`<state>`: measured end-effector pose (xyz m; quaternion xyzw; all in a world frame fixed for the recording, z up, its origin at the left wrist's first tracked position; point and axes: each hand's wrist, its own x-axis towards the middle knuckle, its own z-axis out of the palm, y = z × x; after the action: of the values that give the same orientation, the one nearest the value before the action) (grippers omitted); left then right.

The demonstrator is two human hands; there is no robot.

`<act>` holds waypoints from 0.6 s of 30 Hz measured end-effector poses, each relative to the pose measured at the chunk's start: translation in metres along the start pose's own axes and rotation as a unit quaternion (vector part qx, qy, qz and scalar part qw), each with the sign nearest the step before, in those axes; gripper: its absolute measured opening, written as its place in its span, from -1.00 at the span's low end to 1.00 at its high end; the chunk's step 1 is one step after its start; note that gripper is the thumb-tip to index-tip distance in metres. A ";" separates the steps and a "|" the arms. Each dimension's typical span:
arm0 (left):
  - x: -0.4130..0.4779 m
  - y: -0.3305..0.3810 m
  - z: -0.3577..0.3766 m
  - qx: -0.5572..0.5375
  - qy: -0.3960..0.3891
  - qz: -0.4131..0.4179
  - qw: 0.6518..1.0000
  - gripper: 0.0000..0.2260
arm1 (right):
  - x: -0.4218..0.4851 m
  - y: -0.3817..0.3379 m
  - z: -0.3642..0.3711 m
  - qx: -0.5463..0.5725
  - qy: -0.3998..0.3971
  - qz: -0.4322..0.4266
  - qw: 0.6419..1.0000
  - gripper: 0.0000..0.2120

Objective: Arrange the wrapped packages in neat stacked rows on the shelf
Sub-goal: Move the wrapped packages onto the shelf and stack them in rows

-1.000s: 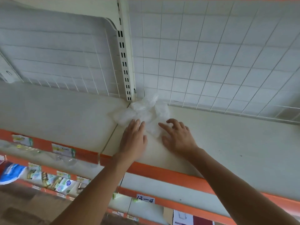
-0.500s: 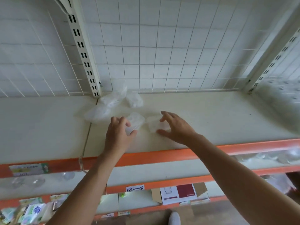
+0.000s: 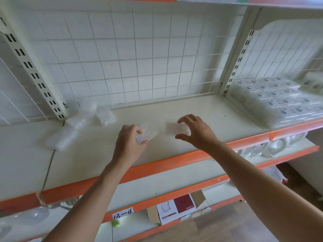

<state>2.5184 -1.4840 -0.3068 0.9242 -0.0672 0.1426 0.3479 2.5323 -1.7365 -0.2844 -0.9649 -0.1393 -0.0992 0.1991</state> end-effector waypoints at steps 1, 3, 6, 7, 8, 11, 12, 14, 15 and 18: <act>0.003 0.014 0.009 -0.001 -0.002 0.011 1.000 -0.73 | -0.005 0.013 -0.009 -0.001 0.010 0.004 1.000 -0.53; 0.008 0.044 0.030 -0.004 -0.007 0.034 0.999 -0.73 | -0.017 0.042 -0.028 -0.005 0.025 0.012 1.000 -0.53; 0.015 0.097 0.066 -0.010 -0.010 0.068 0.998 -0.72 | -0.037 0.095 -0.060 0.002 0.052 0.024 0.998 -0.55; 0.017 0.117 0.079 -0.012 -0.009 0.075 0.997 -0.72 | -0.044 0.114 -0.072 0.011 0.063 0.025 0.998 -0.56; 0.020 0.138 0.093 -0.013 -0.007 0.080 0.997 -0.72 | -0.052 0.133 -0.084 0.018 0.075 0.024 0.997 -0.56; 0.026 0.206 0.137 -0.019 -0.004 0.089 0.996 -0.72 | -0.078 0.193 -0.124 0.014 0.106 0.036 0.994 -0.56; 0.027 0.226 0.150 -0.021 -0.006 0.093 0.995 -0.71 | -0.085 0.211 -0.136 0.011 0.110 0.040 0.993 -0.56; 0.029 0.269 0.177 -0.021 -0.008 0.103 0.994 -0.71 | -0.101 0.249 -0.160 0.007 0.118 0.046 0.992 -0.55; 0.029 0.288 0.190 -0.020 -0.011 0.107 0.994 -0.71 | -0.109 0.268 -0.171 0.007 0.123 0.052 0.991 -0.55; 0.031 0.338 0.222 -0.026 -0.021 0.121 0.992 -0.70 | -0.128 0.313 -0.200 0.004 0.124 0.061 0.990 -0.54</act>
<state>2.5206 -1.8842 -0.2454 0.9027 -0.1898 0.1622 0.3505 2.4814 -2.1242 -0.2477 -0.9511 -0.0547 -0.2053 0.2240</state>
